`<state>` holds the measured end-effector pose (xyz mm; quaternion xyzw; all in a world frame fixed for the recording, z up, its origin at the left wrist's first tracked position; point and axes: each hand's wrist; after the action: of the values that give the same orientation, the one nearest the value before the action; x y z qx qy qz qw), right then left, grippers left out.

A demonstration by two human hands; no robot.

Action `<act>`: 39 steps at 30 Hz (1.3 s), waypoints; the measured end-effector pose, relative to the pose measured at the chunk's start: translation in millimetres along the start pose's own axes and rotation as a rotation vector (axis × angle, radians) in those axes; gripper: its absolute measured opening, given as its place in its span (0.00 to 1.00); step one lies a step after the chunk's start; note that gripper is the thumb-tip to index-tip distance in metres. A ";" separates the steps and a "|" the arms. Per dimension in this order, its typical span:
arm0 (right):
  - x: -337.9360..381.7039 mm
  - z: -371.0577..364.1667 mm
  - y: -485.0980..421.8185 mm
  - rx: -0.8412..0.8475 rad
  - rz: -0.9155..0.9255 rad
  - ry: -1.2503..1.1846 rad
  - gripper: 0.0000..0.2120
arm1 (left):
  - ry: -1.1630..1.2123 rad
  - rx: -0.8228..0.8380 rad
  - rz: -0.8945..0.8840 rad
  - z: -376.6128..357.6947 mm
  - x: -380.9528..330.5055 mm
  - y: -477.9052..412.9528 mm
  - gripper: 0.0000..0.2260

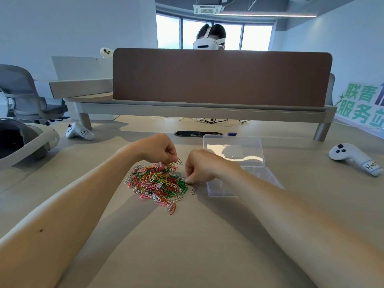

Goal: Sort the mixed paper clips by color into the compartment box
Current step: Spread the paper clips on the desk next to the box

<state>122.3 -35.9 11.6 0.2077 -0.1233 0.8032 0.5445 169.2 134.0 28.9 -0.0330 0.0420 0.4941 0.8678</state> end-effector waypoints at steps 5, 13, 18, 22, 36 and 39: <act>-2.5 4.8 1.0 -0.001 0.009 -0.026 0.03 | 0.011 0.008 0.006 2.4 -0.5 1.0 0.07; -4.8 11.6 3.4 -0.135 0.060 -0.121 0.06 | 0.021 0.003 0.014 1.6 -0.1 0.1 0.07; -8.2 14.3 5.5 -0.109 0.035 -0.099 0.05 | 0.025 0.008 0.014 1.7 -1.7 0.3 0.07; -6.5 10.8 6.1 -0.050 -0.008 -0.037 0.12 | 0.016 0.002 0.016 0.5 -1.5 0.2 0.06; 3.9 4.4 11.0 0.014 -0.047 0.074 0.06 | 0.031 -0.004 0.007 3.5 -5.0 2.0 0.06; 0.2 7.8 11.4 -0.020 -0.026 0.027 0.05 | 0.042 -0.004 0.003 3.7 -4.1 1.8 0.06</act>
<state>113.2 -43.3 18.9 0.1929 -0.1212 0.7975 0.5586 165.7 131.8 33.0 -0.0449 0.0594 0.4947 0.8659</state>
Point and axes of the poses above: each hand's wrist, its own y-axis away from the middle knuckle, its own z-axis out of the back of the hand, x = y × z, and after that the axes turned 14 degrees about -y, right-handed
